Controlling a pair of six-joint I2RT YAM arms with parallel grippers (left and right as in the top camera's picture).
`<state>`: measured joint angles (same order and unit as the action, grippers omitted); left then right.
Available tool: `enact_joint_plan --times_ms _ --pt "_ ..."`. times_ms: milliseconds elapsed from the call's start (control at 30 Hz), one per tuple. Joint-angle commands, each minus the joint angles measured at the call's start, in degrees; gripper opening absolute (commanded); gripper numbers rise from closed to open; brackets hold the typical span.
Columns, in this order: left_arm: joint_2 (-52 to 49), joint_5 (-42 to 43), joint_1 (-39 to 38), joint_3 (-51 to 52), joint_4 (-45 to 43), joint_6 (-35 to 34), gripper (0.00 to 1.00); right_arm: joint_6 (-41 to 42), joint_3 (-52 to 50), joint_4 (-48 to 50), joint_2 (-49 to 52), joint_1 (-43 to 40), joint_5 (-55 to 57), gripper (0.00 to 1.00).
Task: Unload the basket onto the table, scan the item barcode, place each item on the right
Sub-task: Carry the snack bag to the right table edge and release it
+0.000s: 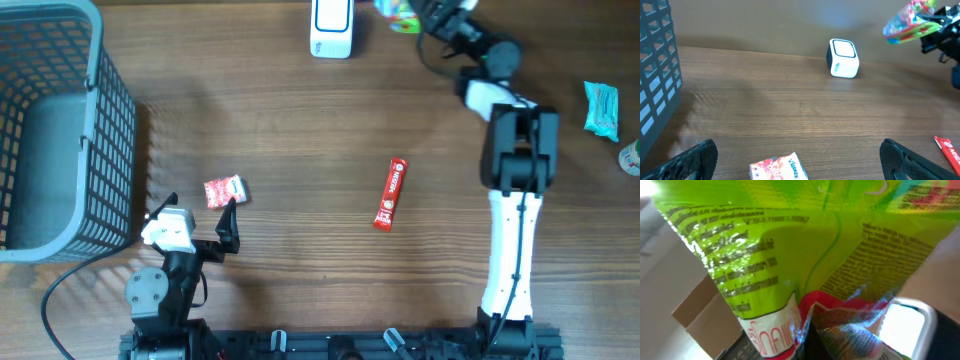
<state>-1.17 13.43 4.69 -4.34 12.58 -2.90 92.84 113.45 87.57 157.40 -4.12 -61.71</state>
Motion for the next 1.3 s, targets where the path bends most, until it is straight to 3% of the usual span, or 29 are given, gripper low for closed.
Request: enact_joint_plan --times_ms 0,67,267,333,367,433,467,567,633,733,867,900,1000,1033,1133,1267 --pt "0.24 0.48 0.31 0.37 -0.20 -0.57 1.00 -3.63 1.05 -12.68 -6.64 -5.60 -6.80 0.05" --pt "0.24 0.46 0.31 0.37 -0.20 -0.57 1.00 -6.78 1.05 -20.68 -8.15 -8.31 -7.34 0.05" --pt "0.24 0.48 0.31 0.37 -0.20 -0.57 1.00 -9.57 1.05 -28.22 -17.35 -12.31 -7.89 0.05" --pt "0.24 0.48 0.31 0.37 -0.20 -0.57 1.00 -14.29 1.05 -38.69 -22.29 -13.35 -6.43 0.05" --pt "0.24 0.48 0.31 0.37 -0.20 -0.57 1.00 -21.53 1.05 -49.79 -25.94 -14.21 -3.39 0.05" --pt "0.24 0.48 0.31 0.37 -0.20 -0.57 1.00 -39.58 1.05 -77.55 -33.44 -15.54 10.10 0.05" --pt "0.24 0.46 0.31 0.37 -0.20 -0.57 1.00 -44.85 1.05 -86.25 -35.82 -15.78 16.79 0.05" --pt "0.24 0.48 0.31 0.37 -0.20 -0.57 1.00 -60.85 1.05 -112.21 -44.65 -15.56 54.99 0.05" --pt "0.24 0.48 0.31 0.37 -0.20 -0.57 1.00 -65.33 1.03 -119.86 -45.51 -16.00 72.89 0.05" --pt "0.24 0.48 0.31 0.37 -0.20 -0.57 1.00 -67.01 -0.42 -127.03 -43.12 -17.29 87.91 0.05" --pt "0.24 0.48 0.31 0.37 -0.20 -0.57 1.00 -70.36 -3.34 -130.66 -37.44 -20.35 90.38 0.08" --pt "0.24 0.48 0.31 0.37 -0.20 -0.57 1.00 -70.34 -3.34 -131.69 -36.61 -20.61 89.88 0.14" --pt "0.24 0.48 0.31 0.37 -0.20 -0.57 1.00 -70.34 -3.28 -134.33 -35.93 -20.70 89.99 0.81" --pt "0.24 0.48 0.31 0.37 -0.20 -0.57 1.00 -70.16 -2.97 -135.38 -36.54 -20.52 89.90 1.00" --pt "0.24 0.48 0.31 0.37 -0.20 -0.57 1.00 -70.16 -0.17 -142.16 -41.92 -16.96 80.96 1.00" --pt "0.24 0.48 0.31 0.37 -0.20 -0.57 1.00 -68.65 -0.24 -154.48 -47.12 -7.82 51.71 1.00"
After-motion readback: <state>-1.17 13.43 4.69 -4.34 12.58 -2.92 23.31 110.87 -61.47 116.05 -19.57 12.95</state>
